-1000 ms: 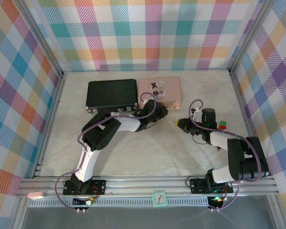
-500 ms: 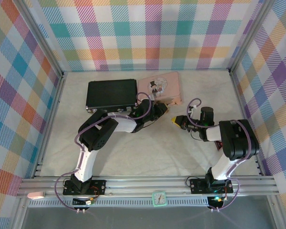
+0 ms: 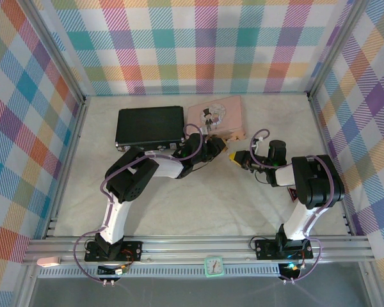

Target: Unlock the padlock with the key

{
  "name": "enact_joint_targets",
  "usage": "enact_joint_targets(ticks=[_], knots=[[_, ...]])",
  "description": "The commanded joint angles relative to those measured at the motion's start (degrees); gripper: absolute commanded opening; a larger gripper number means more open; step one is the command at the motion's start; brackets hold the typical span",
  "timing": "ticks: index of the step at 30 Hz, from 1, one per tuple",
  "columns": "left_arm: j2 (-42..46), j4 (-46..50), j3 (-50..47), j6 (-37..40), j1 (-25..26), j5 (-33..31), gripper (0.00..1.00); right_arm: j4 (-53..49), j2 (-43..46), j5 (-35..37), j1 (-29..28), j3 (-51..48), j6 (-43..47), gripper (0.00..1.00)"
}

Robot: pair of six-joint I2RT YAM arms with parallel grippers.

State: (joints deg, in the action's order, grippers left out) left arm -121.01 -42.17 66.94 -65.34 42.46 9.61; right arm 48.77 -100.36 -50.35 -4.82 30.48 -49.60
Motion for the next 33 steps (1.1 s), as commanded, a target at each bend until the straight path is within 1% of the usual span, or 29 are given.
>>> enact_joint_targets(ticks=[1, 15, 24, 30, 33], knots=[[1.32, -2.31, -0.69, -3.09, 0.17, 2.6, 0.0, 3.2, -0.42, -2.04, 0.31, 0.97, -0.98, 0.0], [1.19, -1.89, -0.06, -3.09, 0.6, 3.27, 0.0, 7.58, -3.86, -3.5, 0.19, 2.74, -4.4, 0.0], [2.35, -1.49, -0.09, -2.95, 0.84, 4.68, 0.0, 7.26, -4.05, -4.19, 0.15, 3.44, -4.51, 0.0], [2.47, -4.79, -0.76, -4.21, 1.11, 7.7, 0.0, 2.62, -2.92, -2.41, 0.27, 5.53, -3.59, 0.0], [3.44, -4.9, -1.43, -4.71, 1.42, 8.67, 0.0, 0.67, -3.24, -1.69, 0.26, 6.97, -3.51, 0.0]])
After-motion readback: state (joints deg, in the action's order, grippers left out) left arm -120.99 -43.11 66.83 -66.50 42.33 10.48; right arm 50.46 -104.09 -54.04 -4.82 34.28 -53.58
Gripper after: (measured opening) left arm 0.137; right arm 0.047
